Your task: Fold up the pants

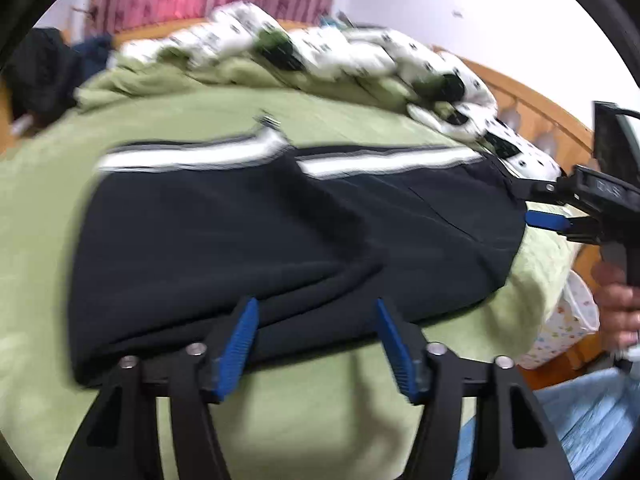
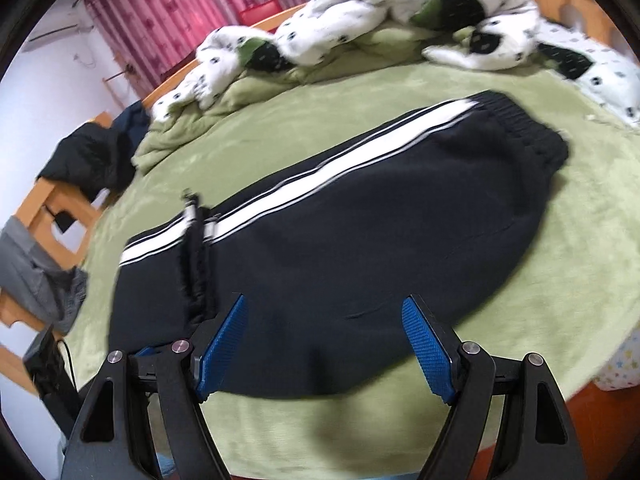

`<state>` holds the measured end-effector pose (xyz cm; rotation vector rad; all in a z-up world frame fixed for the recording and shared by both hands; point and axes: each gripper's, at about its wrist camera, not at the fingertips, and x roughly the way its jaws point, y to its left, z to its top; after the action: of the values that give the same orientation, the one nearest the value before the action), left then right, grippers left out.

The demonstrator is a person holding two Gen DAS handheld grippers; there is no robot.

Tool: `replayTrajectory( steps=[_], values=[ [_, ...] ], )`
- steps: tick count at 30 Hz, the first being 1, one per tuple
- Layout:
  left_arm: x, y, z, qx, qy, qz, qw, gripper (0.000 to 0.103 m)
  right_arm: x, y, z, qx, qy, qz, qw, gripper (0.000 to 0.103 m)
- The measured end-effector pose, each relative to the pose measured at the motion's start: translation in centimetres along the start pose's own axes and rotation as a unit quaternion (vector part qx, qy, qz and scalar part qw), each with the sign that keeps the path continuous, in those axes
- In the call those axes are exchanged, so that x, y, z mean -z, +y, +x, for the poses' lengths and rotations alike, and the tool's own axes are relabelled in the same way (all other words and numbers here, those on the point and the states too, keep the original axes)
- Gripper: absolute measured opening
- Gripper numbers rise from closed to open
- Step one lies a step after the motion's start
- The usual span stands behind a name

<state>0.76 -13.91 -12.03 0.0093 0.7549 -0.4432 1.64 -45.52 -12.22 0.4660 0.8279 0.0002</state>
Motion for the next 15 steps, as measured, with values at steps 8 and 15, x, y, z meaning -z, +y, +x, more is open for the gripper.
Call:
replayTrajectory(
  steps=[8,15],
  values=[
    [2.5,8.4,-2.9,-0.138,-0.003,-0.012,0.9903,0.079,1.3,6.7,7.2,-0.066,0.049,-0.044,0.996,0.079],
    [3.6,12.3,-1.9,-0.109,0.004,-0.084,0.9904,0.079,2.0,10.2,14.0,-0.038,0.11,-0.055,0.992,0.067]
  ],
)
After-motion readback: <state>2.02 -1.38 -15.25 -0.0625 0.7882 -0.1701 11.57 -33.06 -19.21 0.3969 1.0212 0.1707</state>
